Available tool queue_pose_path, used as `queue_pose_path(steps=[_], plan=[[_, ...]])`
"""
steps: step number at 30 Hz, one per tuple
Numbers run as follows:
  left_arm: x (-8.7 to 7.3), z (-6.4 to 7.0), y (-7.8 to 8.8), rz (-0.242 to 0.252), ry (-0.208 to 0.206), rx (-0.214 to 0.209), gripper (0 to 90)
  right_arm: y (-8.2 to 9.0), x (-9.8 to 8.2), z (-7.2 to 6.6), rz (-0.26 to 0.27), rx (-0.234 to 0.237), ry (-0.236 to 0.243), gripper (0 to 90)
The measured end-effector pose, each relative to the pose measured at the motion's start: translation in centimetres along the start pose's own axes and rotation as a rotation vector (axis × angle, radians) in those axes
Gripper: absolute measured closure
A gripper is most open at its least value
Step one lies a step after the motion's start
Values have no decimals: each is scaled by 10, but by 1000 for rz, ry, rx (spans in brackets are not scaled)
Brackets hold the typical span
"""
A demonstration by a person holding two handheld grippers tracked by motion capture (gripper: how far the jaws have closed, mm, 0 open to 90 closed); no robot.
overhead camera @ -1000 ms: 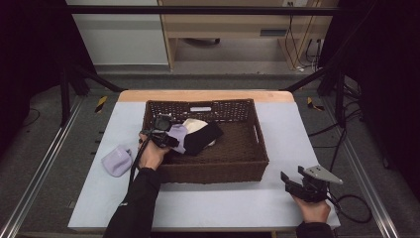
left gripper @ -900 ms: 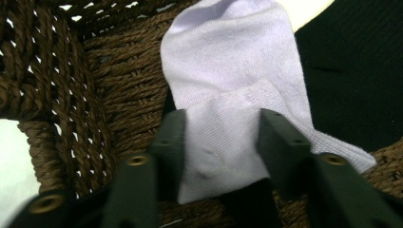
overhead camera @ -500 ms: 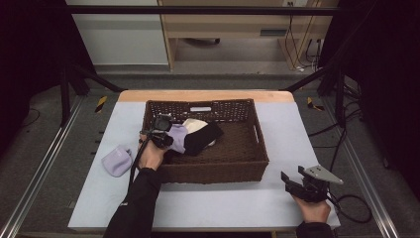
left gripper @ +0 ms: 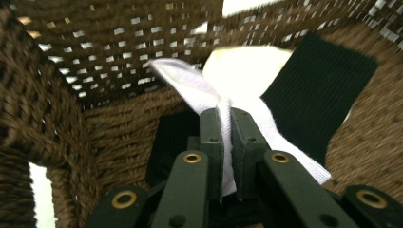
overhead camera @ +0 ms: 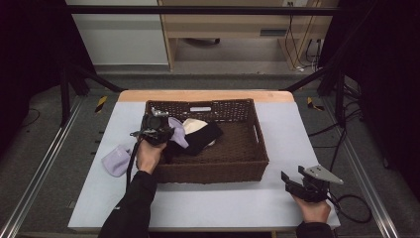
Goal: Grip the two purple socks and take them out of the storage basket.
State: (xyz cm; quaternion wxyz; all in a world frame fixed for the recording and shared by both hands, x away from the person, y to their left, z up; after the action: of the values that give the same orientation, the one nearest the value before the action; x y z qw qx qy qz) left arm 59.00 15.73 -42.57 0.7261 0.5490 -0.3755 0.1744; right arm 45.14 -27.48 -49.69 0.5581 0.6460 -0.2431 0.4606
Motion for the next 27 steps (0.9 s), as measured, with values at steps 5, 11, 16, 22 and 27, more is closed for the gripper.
queue_pose_path(steps=[5, 11, 16, 22, 27], plan=[[6, 1, 8, 74, 30, -46, 837, -1, 0, 0, -1, 0, -1, 308], [13, 5, 20, 160, 35, -69, 837, -1, 0, 0, -1, 0, 0, 307], [25, 10, 40, 240, 44, -115, 837, -1, 0, 0, -2, 0, 1, 308], [39, 23, 68, 313, 13, -157, 836, -1, 0, 0, -1, -1, -1, 308], [45, 30, 90, 355, -16, -180, 836, 0, 0, 0, -3, 1, -5, 307]])
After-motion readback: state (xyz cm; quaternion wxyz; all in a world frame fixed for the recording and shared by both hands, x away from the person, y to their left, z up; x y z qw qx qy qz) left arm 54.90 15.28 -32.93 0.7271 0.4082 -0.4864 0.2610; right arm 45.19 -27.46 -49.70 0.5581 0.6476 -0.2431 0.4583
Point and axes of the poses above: each handheld gripper's, and its own axes: y roughly backward along the jaws, x roughly out of its top, z roughly to its right, the point moved 5 cm from there along -y, roughly forward along the jaws, and after that the axes turned 5 degrees about y, right-handed, at the moved point
